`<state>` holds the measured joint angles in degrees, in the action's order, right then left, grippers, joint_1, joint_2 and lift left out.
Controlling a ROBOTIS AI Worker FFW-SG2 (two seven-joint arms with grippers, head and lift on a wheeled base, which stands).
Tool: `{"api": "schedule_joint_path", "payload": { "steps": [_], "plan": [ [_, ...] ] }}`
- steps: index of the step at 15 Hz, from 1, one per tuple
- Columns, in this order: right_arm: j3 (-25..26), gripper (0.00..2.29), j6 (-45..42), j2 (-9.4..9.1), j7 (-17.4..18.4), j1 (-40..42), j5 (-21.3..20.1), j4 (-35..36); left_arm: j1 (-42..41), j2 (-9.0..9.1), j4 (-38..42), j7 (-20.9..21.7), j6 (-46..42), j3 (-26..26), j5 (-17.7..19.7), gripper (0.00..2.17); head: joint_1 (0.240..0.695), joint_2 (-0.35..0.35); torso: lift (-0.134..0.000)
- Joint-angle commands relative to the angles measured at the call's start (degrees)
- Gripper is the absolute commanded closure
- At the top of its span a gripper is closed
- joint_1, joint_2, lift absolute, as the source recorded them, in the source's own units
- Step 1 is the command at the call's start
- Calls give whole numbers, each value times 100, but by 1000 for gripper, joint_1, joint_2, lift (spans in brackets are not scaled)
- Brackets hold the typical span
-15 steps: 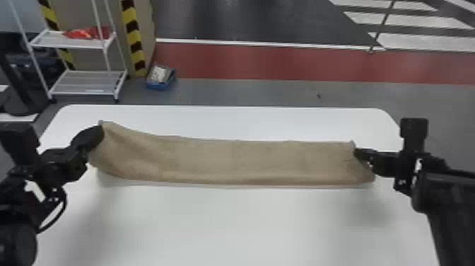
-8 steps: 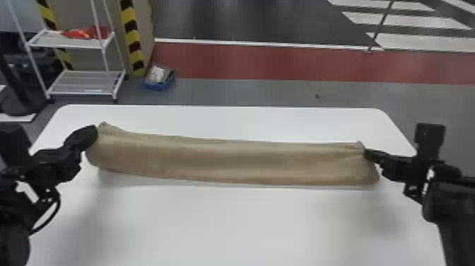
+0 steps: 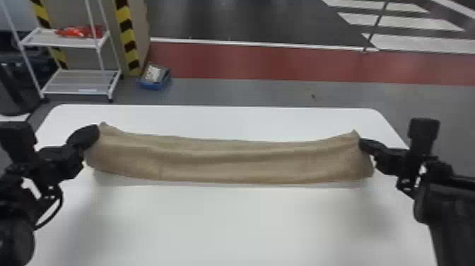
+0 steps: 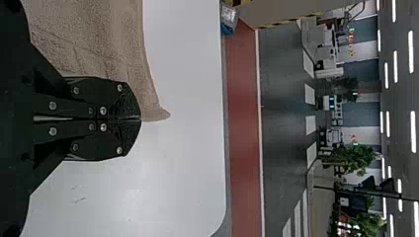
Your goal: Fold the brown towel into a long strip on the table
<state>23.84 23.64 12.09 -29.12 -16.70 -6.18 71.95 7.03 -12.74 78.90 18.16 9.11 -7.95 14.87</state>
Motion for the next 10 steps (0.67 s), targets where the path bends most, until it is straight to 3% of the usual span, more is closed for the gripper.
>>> {"api": "schedule_joint_path", "payload": {
  "steps": [1,10],
  "plan": [
    [50,1301,-293,-49,64,0,30,21,8,-9,-67,-6,-123,-40,51,1352,695,-113,-123],
    [-169,1301,-540,-76,179,-62,-129,-138,272,-18,-788,-23,-721,56,7,1352,695,-98,-123]
  ]
}}
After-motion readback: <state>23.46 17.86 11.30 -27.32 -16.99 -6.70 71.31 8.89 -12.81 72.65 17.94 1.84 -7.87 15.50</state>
